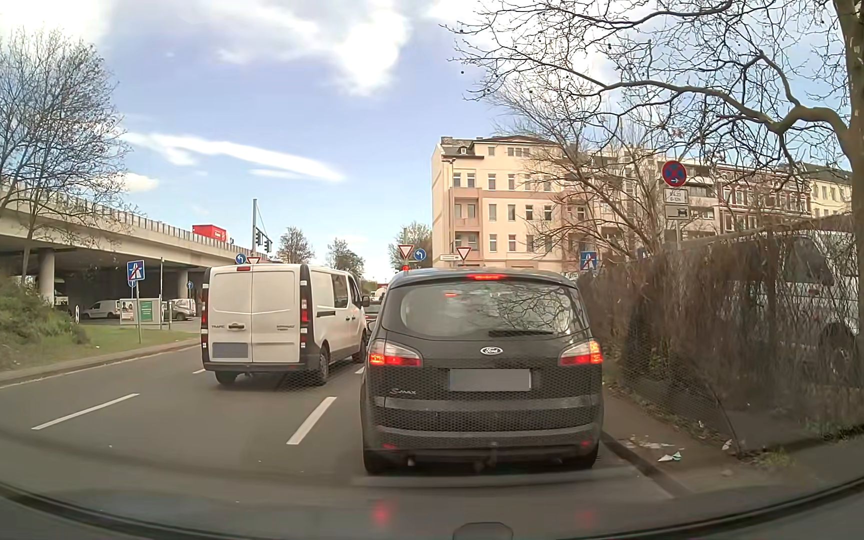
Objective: Follow the waypoints while adhering to traffic rules and regulations
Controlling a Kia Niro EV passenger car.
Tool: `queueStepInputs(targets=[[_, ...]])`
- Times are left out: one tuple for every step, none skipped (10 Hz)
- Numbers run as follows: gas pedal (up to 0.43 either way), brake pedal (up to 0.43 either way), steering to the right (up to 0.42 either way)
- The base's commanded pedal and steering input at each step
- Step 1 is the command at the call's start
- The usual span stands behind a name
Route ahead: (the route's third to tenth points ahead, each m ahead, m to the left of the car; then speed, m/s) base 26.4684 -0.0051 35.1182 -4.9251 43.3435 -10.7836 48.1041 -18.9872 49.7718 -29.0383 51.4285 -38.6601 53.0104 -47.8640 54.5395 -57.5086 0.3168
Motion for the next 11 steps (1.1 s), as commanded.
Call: queueStepInputs(targets=[[0.0, 0.061, -0.012], [0.0, 0.067, -0.012], [0.0, 0.067, -0.012], [0.0, 0.085, -0.012], [0.0, 0.091, -0.012], [0.0, 0.11, -0.012], [0.0, 0.134, -0.012], [0.0, 0.152, -0.012], [0.0, 0.171, -0.012], [0.0, 0.183, -0.012], [0.0, 0.195, -0.012]])
